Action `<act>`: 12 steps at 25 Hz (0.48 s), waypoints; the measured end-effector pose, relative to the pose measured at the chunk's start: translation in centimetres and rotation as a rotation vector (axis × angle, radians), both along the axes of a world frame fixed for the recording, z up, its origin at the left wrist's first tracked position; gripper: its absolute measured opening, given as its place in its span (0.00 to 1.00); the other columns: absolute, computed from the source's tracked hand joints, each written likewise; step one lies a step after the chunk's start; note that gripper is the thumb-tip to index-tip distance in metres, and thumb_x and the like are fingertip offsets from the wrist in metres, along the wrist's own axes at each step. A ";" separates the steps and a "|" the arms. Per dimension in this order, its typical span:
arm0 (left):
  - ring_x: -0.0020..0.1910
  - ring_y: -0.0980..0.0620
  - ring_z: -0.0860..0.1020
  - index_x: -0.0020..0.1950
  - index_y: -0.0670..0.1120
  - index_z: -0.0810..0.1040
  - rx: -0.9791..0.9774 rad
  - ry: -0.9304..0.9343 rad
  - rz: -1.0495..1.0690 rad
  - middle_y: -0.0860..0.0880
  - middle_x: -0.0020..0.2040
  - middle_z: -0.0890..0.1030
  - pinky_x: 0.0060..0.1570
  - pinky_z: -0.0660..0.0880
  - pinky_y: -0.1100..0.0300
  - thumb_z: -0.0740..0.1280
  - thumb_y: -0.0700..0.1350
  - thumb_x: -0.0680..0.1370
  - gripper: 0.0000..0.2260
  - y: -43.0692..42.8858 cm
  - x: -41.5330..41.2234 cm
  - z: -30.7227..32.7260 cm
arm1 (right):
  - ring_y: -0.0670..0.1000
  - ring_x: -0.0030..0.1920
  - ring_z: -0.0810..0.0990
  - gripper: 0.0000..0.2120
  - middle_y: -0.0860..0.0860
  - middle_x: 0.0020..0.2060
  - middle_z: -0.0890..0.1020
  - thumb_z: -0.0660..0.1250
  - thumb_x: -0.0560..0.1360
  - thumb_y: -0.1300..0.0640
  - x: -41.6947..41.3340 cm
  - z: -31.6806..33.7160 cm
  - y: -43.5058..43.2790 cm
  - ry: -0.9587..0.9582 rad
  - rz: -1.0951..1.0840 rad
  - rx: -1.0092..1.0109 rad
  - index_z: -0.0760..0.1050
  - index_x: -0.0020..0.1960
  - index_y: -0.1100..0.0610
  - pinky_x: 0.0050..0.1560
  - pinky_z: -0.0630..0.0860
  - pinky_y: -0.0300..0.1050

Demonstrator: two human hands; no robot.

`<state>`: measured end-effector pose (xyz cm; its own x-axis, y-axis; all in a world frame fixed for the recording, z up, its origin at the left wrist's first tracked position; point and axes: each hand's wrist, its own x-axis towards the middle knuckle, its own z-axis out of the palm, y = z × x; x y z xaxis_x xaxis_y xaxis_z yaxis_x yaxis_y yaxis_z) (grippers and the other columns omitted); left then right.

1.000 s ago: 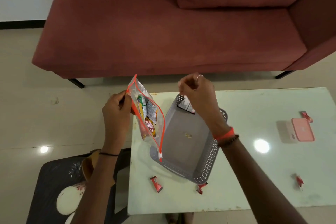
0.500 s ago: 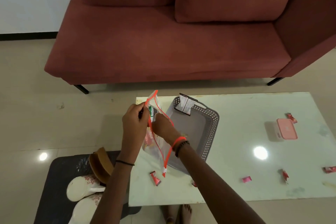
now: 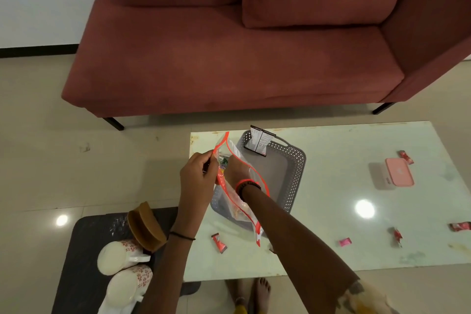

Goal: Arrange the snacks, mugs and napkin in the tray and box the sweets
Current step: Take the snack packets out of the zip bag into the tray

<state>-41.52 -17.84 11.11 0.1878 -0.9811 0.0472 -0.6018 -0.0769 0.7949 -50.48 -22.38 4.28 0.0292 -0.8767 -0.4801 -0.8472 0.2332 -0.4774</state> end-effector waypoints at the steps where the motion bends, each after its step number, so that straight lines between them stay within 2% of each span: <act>1: 0.40 0.52 0.77 0.57 0.38 0.79 0.014 -0.004 0.005 0.40 0.47 0.83 0.38 0.72 0.71 0.63 0.42 0.78 0.12 -0.2 0.0 -0.1 | 0.59 0.57 0.79 0.12 0.61 0.56 0.80 0.55 0.79 0.64 0.1 0.2 0.0 -0.008 -0.014 -0.015 0.74 0.58 0.65 0.56 0.74 0.47; 4: 0.39 0.51 0.78 0.56 0.38 0.79 0.040 -0.005 0.025 0.39 0.46 0.82 0.39 0.75 0.65 0.62 0.42 0.78 0.12 -0.7 0.3 -0.1 | 0.60 0.54 0.80 0.11 0.63 0.53 0.80 0.56 0.79 0.64 0.5 1.8 0.5 -0.042 -0.020 -0.150 0.75 0.55 0.66 0.53 0.75 0.48; 7: 0.40 0.52 0.77 0.56 0.38 0.79 0.041 -0.011 0.075 0.39 0.47 0.82 0.38 0.72 0.70 0.62 0.43 0.79 0.12 -1.5 1.0 0.2 | 0.61 0.48 0.81 0.06 0.63 0.47 0.82 0.61 0.78 0.60 0.9 5.1 1.6 -0.064 0.016 -0.256 0.75 0.47 0.62 0.44 0.72 0.46; 9: 0.40 0.51 0.77 0.55 0.37 0.79 0.032 -0.024 0.095 0.39 0.47 0.82 0.38 0.72 0.69 0.62 0.43 0.79 0.12 -2.1 1.7 0.7 | 0.64 0.50 0.79 0.07 0.64 0.49 0.81 0.61 0.78 0.60 0.9 7.2 2.2 -0.072 0.028 -0.262 0.74 0.51 0.65 0.41 0.68 0.46; 11: 0.40 0.46 0.78 0.52 0.35 0.79 0.027 -0.034 0.088 0.38 0.45 0.81 0.39 0.75 0.61 0.61 0.42 0.79 0.12 -2.8 2.6 1.3 | 0.65 0.51 0.78 0.09 0.64 0.51 0.79 0.60 0.77 0.62 0.6 9.6 2.2 -0.067 -0.019 -0.225 0.72 0.55 0.65 0.43 0.71 0.48; 12: 0.40 0.44 0.79 0.51 0.35 0.80 0.027 -0.040 0.087 0.37 0.44 0.81 0.39 0.74 0.60 0.60 0.42 0.79 0.12 -3.2 3.1 1.6 | 0.65 0.51 0.78 0.11 0.64 0.52 0.79 0.61 0.77 0.61 0.1 10.9 2.0 -0.096 -0.056 -0.208 0.73 0.57 0.64 0.45 0.73 0.49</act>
<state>-38.46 -21.09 12.72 0.2705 -0.9622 0.0300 -0.6235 -0.1514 0.7670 -50.38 -20.35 15.16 0.0140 -0.9582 -0.2859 -0.7840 0.1669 -0.5979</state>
